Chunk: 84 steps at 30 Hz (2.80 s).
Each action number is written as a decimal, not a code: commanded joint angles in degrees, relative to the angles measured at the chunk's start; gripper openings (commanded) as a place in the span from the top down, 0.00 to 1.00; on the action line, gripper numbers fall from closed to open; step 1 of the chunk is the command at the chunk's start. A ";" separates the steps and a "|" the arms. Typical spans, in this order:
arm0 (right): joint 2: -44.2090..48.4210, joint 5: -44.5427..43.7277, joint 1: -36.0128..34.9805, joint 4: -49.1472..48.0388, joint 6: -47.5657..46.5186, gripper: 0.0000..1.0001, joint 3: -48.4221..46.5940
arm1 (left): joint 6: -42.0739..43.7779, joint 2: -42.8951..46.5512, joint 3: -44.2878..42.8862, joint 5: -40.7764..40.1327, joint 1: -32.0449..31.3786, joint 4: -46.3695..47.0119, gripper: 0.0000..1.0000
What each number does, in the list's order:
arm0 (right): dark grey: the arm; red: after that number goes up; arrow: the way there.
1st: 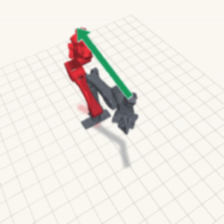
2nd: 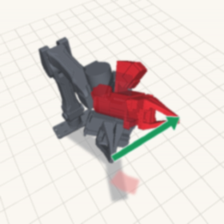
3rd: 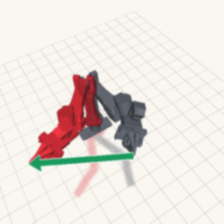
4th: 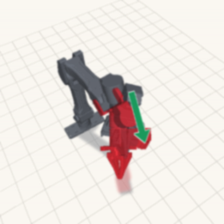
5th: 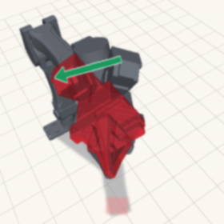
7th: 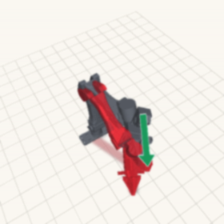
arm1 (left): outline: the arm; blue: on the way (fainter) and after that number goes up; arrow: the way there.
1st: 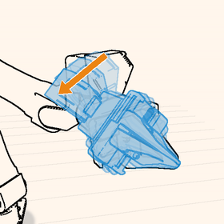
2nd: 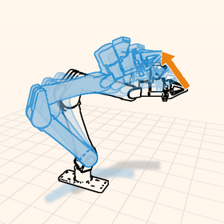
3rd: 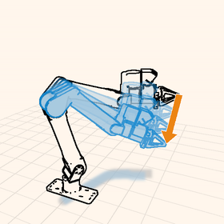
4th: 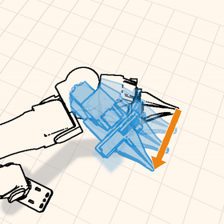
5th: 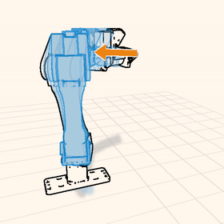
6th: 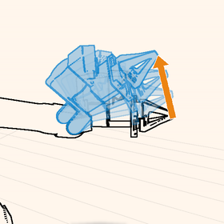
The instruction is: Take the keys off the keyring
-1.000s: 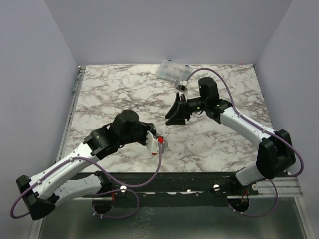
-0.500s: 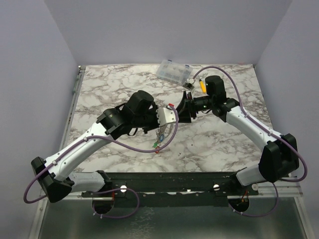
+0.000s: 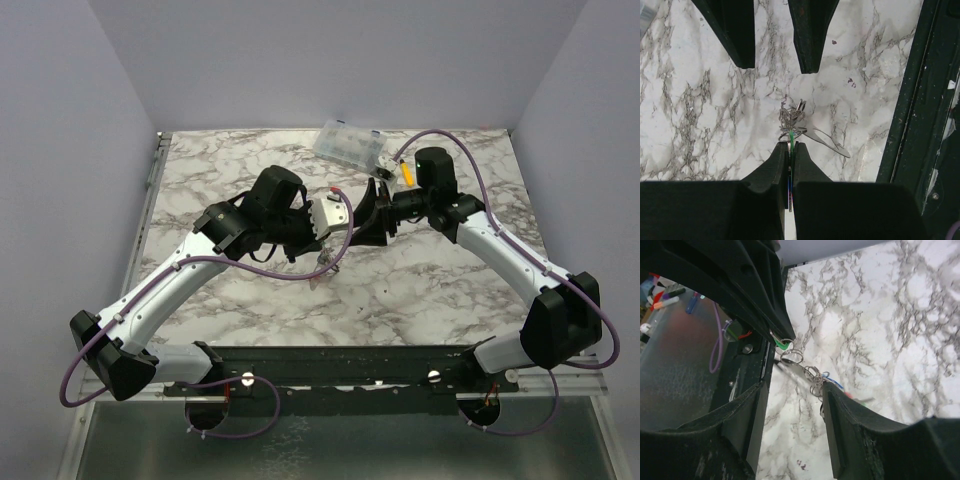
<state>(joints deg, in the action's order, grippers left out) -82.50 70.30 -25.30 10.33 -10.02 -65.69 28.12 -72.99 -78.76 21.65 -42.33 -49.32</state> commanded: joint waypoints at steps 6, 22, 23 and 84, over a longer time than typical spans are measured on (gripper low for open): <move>-2.64 5.64 -0.53 -6.54 -2.85 0.44 -0.87 | 7.48 2.73 -1.90 8.36 1.05 -2.84 1.00; -5.30 5.77 -7.00 3.52 -13.45 0.45 -2.60 | 18.07 2.84 -1.91 13.58 1.02 -5.14 1.00; -5.58 5.81 -7.23 3.22 -13.21 0.45 -2.68 | 18.18 2.80 -2.00 13.67 1.07 -5.13 1.00; -10.53 -10.54 -5.59 -91.17 66.79 0.99 19.61 | -11.49 7.73 17.82 8.28 7.52 19.08 1.00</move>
<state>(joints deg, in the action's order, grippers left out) -92.36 63.09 -30.30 -68.66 49.74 -47.75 23.51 -64.20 -62.85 29.15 -34.98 -33.36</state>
